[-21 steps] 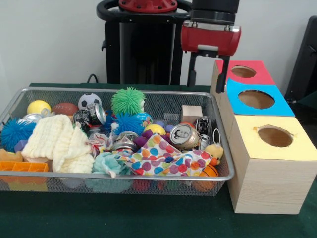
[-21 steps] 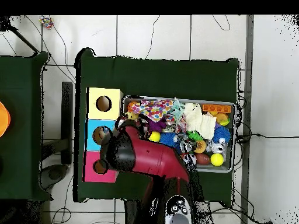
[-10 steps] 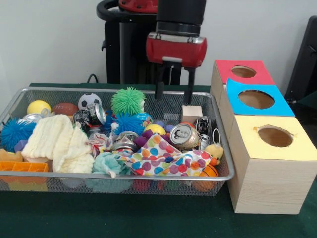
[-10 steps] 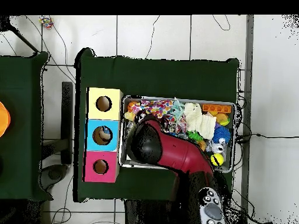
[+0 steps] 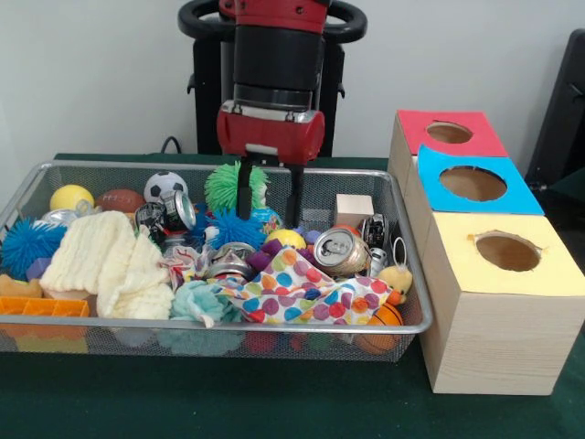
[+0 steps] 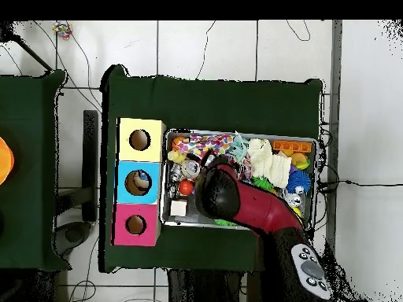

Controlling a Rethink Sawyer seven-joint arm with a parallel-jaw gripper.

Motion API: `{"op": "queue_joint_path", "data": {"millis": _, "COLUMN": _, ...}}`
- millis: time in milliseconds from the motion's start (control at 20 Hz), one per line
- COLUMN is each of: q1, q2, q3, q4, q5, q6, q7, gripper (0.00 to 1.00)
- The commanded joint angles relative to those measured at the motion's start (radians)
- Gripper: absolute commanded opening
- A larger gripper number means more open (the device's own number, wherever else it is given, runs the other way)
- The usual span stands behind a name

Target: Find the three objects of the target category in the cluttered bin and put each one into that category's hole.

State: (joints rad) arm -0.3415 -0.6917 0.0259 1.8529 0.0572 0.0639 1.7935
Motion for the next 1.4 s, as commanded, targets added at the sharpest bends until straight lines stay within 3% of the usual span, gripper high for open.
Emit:
{"op": "queue_joint_path", "data": {"millis": 50, "q1": -0.022, "q2": 0.041, "q3": 0.093, "q4": 0.072, "q5": -0.047, "q6": -0.011, "q7": 0.127, "gripper": 1.00}}
{"op": "queue_joint_path", "data": {"millis": 500, "q1": -0.001, "q2": 0.146, "q3": 0.065, "q4": 0.007, "q5": -0.053, "q6": -0.061, "q7": 0.118, "gripper": 1.00}}
{"op": "queue_joint_path", "data": {"millis": 900, "q1": -0.053, "q2": 0.058, "q3": 0.080, "q4": 0.065, "q5": -0.084, "q6": -0.041, "q7": 0.120, "gripper": 1.00}}
{"op": "queue_joint_path", "data": {"millis": 1400, "q1": -0.064, "q2": 0.024, "q3": 0.055, "q4": 0.003, "q5": -0.063, "q6": 0.032, "q7": 0.103, "gripper": 1.00}}
